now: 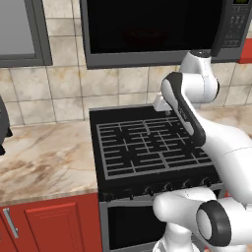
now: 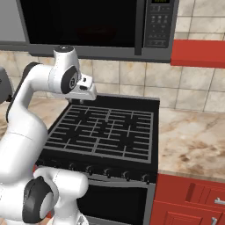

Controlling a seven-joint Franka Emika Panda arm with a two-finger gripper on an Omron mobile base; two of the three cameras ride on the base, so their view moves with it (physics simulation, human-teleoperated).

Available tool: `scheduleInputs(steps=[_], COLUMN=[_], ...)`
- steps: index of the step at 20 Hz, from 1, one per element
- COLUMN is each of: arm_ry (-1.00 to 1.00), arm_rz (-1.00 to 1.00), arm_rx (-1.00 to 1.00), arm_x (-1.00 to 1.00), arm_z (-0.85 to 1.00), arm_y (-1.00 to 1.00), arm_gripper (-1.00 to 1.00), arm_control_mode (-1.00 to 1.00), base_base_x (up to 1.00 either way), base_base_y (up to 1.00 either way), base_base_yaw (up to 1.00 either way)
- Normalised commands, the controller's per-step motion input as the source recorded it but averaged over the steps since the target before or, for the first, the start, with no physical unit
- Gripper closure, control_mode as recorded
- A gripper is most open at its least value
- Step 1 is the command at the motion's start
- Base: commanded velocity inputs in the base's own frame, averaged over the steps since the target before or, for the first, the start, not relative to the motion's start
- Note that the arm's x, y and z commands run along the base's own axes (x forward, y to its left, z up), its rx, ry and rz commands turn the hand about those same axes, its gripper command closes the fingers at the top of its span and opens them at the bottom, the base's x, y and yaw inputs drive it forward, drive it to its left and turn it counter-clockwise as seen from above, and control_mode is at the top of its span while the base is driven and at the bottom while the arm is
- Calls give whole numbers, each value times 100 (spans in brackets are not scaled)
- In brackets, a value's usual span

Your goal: The microwave is finished heating the steak and lemon wedge. Take the bowl containing the food and place it on the dining counter.

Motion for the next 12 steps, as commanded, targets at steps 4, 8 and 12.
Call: scheduleInputs(steps=[4,8,12], arm_ry=[-10,-21,-24], arm_rz=[0,0,0], arm_rx=[0,0,0], arm_x=[-22,-40,-48], arm_z=[0,0,0], arm_y=[0,0,-11], arm_gripper=[-100,-100,-100], arm_control_mode=[-100,-100,-100], base_base_x=[0,0,0], base_base_y=[0,0,0], base_base_yaw=[0,0,0])
